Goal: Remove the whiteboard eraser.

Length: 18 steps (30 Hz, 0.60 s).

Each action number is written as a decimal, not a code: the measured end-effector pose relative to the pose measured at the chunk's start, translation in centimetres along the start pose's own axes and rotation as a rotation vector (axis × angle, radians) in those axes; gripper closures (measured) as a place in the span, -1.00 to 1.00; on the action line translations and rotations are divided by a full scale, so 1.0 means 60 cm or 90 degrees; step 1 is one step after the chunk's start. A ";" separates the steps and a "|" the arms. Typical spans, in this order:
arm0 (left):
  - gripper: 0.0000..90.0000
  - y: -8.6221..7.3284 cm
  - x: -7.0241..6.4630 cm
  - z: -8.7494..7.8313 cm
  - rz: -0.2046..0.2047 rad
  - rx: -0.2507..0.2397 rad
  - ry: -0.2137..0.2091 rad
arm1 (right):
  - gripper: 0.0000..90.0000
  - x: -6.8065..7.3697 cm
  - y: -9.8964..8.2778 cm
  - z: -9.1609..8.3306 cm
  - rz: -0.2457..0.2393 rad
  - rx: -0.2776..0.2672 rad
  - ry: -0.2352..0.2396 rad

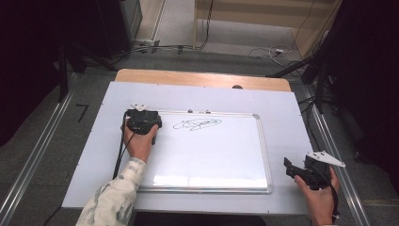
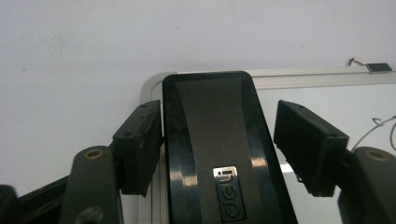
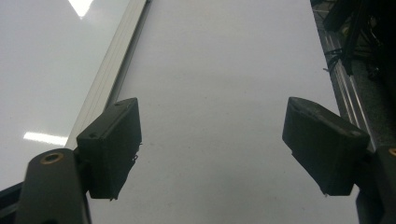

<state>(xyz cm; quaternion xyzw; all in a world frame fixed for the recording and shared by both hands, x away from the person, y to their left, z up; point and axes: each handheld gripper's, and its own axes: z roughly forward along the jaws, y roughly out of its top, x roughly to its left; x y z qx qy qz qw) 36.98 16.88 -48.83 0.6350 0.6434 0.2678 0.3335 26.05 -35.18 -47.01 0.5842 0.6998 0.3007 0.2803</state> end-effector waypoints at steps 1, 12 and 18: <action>-0.24 -0.001 0.000 0.001 0.002 0.002 0.000 | -0.59 0.000 0.000 0.000 0.000 0.000 0.000; -0.17 -0.001 -0.003 0.010 -0.004 0.003 0.015 | -0.59 0.000 0.000 0.001 -0.005 0.000 0.001; -0.12 0.001 -0.008 0.010 0.012 0.008 0.022 | -0.59 0.001 0.000 0.001 -0.004 0.002 -0.002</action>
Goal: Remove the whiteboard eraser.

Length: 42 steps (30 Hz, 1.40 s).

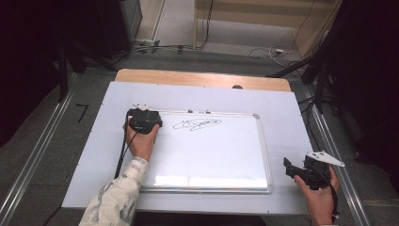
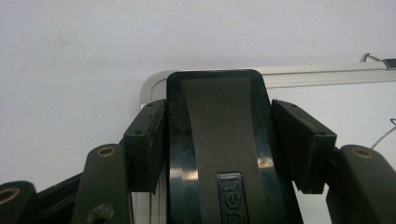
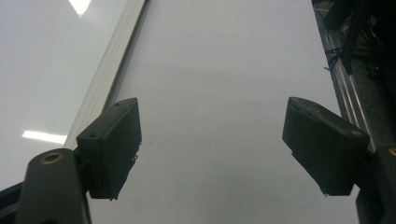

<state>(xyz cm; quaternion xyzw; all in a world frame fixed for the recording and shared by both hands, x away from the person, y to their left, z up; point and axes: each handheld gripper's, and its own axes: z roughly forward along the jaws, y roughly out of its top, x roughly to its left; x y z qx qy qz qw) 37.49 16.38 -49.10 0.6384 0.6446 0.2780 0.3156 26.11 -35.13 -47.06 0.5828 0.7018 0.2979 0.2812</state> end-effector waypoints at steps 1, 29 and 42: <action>-0.12 0.000 -0.001 0.000 0.001 0.000 0.002 | -0.59 0.000 0.000 0.000 -0.001 -0.001 0.001; -0.11 -0.001 -0.011 0.006 0.001 -0.001 0.027 | -0.59 0.000 0.000 0.001 0.003 0.002 0.001; -0.11 -0.001 -0.009 0.011 -0.009 0.004 0.017 | -0.59 0.000 0.002 0.004 0.007 0.007 0.004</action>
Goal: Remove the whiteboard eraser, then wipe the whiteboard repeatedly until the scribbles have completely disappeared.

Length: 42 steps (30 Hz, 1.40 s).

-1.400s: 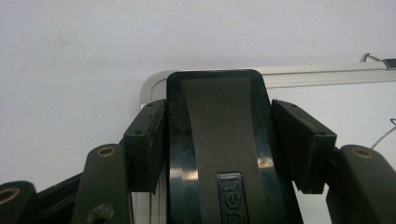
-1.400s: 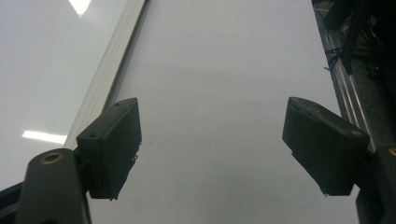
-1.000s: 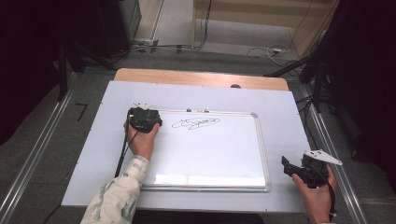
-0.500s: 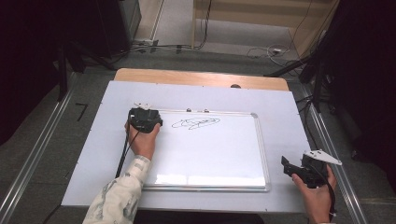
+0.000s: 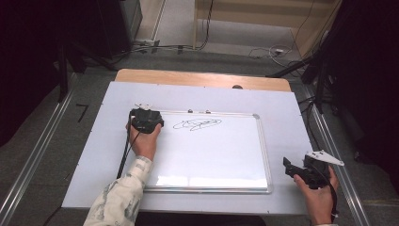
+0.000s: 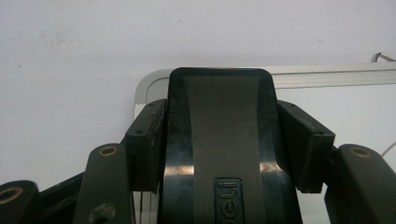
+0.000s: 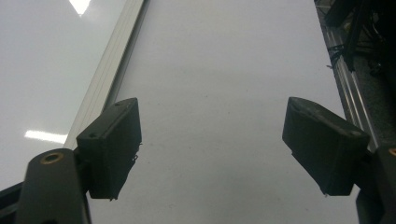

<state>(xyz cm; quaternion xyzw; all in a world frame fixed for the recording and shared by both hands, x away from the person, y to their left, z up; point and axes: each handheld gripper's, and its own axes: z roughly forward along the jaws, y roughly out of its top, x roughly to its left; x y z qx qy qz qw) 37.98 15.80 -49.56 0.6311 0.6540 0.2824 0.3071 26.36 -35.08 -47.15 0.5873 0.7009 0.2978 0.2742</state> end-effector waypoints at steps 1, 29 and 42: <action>-0.11 0.000 0.000 0.000 0.000 -0.001 -0.001 | -0.59 0.001 0.000 0.001 0.000 0.000 0.000; -0.09 0.011 0.012 -0.042 -0.003 -0.026 -0.044 | -0.59 0.001 -0.002 -0.003 -0.001 -0.001 0.002; -0.09 0.011 0.003 -0.052 -0.003 -0.029 -0.070 | -0.59 0.001 -0.001 -0.003 0.000 -0.002 0.001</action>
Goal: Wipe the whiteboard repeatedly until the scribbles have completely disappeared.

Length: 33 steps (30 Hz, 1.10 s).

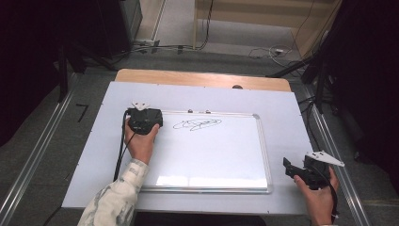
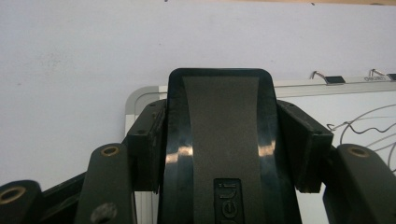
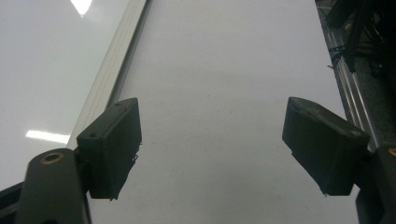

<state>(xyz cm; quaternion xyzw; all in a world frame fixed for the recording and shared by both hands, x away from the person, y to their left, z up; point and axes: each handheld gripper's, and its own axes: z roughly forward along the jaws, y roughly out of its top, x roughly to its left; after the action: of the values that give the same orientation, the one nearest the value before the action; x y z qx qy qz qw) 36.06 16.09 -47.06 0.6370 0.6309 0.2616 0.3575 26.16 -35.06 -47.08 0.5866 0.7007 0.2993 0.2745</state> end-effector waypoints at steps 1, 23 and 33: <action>-0.09 0.000 -0.002 0.000 -0.002 -0.001 -0.005 | -0.59 0.000 0.000 0.000 0.001 0.000 0.000; -0.09 -0.005 -0.049 0.030 0.042 0.026 -0.057 | -0.59 0.002 0.001 0.000 -0.006 -0.001 0.003; -0.09 -0.001 -0.063 0.047 0.067 0.037 -0.051 | -0.59 0.002 0.001 0.000 -0.009 -0.003 0.005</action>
<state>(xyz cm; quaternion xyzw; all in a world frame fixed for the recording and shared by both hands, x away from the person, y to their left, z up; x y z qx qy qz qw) 37.97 11.99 -48.39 0.6895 0.5889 0.2356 0.3496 26.20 -34.93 -47.05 0.5801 0.7051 0.3012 0.2751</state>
